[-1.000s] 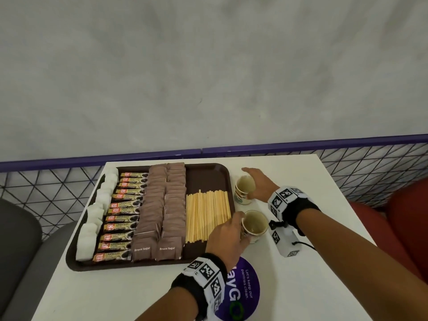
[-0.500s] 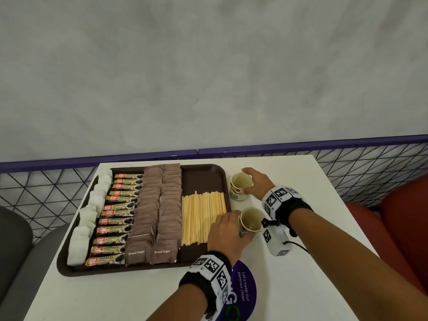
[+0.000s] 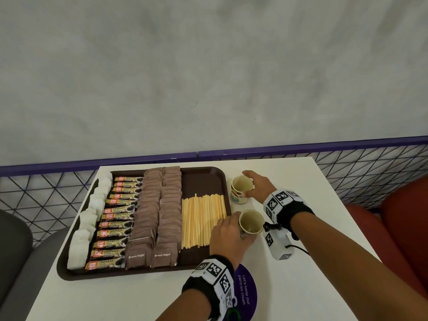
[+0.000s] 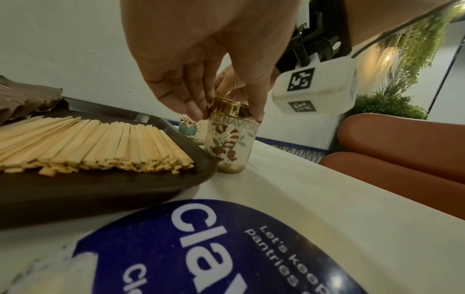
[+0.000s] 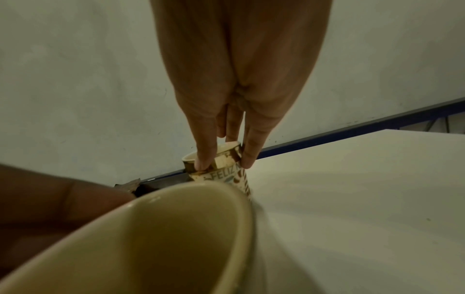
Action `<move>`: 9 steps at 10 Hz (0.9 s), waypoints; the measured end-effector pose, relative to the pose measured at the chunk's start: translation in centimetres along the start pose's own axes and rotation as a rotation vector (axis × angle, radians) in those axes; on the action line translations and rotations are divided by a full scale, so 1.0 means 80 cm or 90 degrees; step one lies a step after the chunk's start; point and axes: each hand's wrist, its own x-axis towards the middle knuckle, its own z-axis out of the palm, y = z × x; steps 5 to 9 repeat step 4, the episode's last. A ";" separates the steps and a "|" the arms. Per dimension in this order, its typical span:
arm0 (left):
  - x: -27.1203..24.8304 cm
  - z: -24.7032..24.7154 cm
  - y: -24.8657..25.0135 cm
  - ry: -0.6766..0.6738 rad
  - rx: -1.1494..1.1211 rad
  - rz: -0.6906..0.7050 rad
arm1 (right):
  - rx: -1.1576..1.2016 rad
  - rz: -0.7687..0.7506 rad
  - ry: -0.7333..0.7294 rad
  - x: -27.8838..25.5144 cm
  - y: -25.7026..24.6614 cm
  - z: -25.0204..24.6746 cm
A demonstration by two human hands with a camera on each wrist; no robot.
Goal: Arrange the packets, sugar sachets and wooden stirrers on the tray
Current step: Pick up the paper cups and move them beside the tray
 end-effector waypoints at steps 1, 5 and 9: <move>0.000 0.003 0.001 0.041 0.014 0.006 | 0.000 0.002 -0.001 0.002 -0.001 0.000; -0.003 -0.012 0.003 -0.022 0.020 -0.050 | 0.026 -0.022 0.001 -0.006 0.009 -0.005; -0.003 -0.012 0.003 -0.022 0.020 -0.050 | 0.026 -0.022 0.001 -0.006 0.009 -0.005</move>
